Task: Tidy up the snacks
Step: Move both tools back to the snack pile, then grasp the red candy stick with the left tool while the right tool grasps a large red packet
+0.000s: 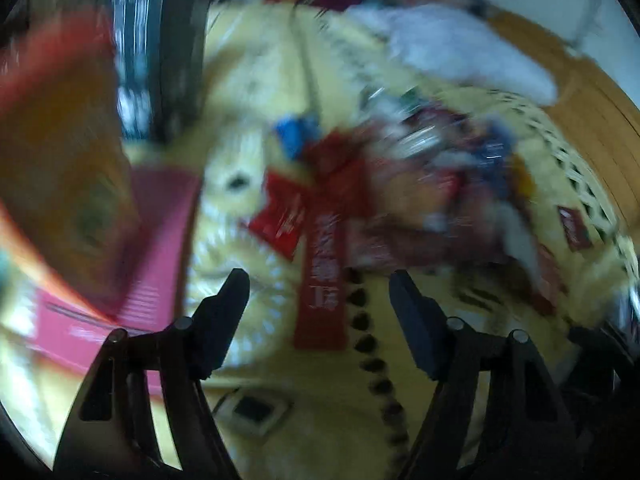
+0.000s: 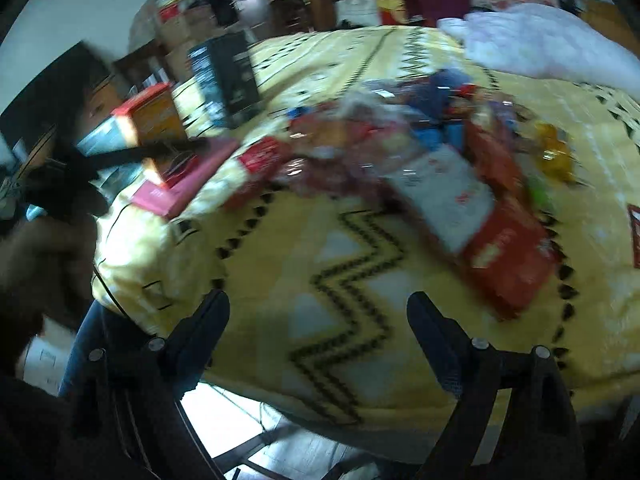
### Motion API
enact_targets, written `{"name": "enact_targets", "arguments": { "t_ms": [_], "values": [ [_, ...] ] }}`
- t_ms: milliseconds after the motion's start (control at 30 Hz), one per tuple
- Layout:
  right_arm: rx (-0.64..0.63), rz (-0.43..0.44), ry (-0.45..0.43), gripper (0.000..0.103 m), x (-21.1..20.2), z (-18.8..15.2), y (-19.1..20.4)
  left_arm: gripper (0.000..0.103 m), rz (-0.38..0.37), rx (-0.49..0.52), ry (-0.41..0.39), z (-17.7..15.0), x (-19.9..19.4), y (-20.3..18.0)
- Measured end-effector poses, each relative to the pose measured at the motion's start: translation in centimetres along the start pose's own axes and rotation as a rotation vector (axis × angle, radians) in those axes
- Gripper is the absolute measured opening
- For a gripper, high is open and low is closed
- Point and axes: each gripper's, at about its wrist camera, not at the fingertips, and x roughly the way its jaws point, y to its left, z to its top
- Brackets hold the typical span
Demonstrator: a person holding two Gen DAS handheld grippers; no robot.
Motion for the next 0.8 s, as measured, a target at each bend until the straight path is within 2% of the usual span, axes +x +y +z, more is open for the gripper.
{"name": "enact_targets", "arguments": {
  "t_ms": [133,300,333,367,400,500,567,667,767,800],
  "values": [
    [0.019,0.002,-0.001,0.093,-0.2,0.2,-2.5,0.074,0.041,0.008,0.051,-0.1,4.3,-0.4],
    [0.015,0.009,-0.002,0.093,-0.5,1.5,-4.9,0.076,0.115,0.073,0.021,0.1,5.6,-2.0],
    [0.023,0.009,0.002,0.093,-0.4,1.8,-5.6,0.062,0.119,0.086,0.018,-0.1,5.3,-1.9],
    [0.031,0.003,0.001,0.093,-0.4,2.2,-6.4,0.037,0.114,0.100,0.016,-0.2,4.9,-2.0],
    [0.031,-0.001,0.000,0.093,-0.3,2.6,-7.0,0.034,0.104,0.103,0.018,-0.4,4.4,-1.8],
    [-0.007,-0.023,0.050,0.093,0.5,4.1,-8.5,0.030,0.079,0.084,0.012,-1.0,2.7,-1.4],
    [-0.068,-0.048,0.102,0.093,1.4,5.1,-9.2,0.025,0.060,0.077,0.009,-1.5,2.0,-1.4],
    [-0.143,-0.062,0.203,0.094,3.4,5.8,-10.4,0.025,0.033,0.069,0.014,-1.7,1.5,-1.6],
    [-0.138,0.003,0.318,0.094,5.2,6.5,-11.8,0.024,0.013,0.079,0.023,-1.7,1.4,-2.1],
    [-0.166,-0.018,0.328,0.094,5.4,6.9,-11.9,0.024,0.007,0.081,0.025,-1.7,1.2,-2.2]
  ]
}}
